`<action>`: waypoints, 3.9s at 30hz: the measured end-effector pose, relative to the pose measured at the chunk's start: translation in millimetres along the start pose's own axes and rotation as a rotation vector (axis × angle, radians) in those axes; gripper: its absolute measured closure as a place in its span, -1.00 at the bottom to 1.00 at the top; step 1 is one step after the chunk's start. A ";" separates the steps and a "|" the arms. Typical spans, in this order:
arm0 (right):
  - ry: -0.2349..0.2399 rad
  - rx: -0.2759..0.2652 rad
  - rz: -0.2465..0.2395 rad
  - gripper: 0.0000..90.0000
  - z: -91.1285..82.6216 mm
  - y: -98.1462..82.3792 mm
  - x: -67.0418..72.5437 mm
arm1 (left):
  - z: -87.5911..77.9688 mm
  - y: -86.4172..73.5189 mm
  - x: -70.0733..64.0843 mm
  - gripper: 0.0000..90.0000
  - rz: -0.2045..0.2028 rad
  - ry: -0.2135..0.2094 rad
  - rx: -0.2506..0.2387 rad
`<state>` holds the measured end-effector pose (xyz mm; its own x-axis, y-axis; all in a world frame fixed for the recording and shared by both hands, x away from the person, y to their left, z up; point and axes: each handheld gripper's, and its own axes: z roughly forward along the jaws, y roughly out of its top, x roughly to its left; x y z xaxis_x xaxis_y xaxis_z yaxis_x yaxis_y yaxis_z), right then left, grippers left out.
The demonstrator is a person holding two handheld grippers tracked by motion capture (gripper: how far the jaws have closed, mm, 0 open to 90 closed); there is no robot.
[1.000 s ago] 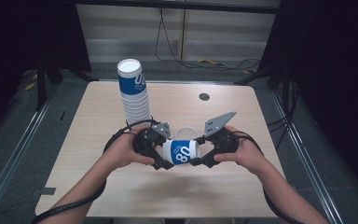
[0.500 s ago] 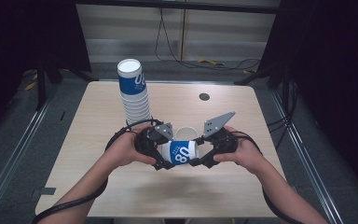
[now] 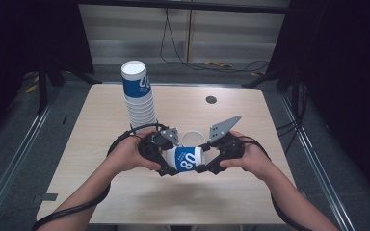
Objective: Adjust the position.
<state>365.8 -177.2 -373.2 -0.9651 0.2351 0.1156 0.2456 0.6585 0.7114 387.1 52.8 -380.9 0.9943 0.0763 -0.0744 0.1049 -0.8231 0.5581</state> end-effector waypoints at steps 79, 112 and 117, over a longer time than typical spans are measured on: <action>0.013 0.273 -0.070 -0.33 14.9 13.9 9.9 | -4.2 12.4 -8.8 -0.65 0.066 -0.007 0.063; -0.005 0.199 -0.027 -0.34 4.7 -0.7 4.8 | -8.0 -0.4 -2.3 -0.65 0.023 -0.039 -0.101; -0.001 0.191 -0.025 -0.34 4.5 -3.1 5.0 | -7.8 -1.7 -0.8 -0.65 0.022 -0.028 -0.124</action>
<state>360.7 -174.8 -378.0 -0.9709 0.2181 0.0987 0.2348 0.7875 0.5698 386.3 58.6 -375.3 0.9957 0.0421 -0.0830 0.0864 -0.7486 0.6574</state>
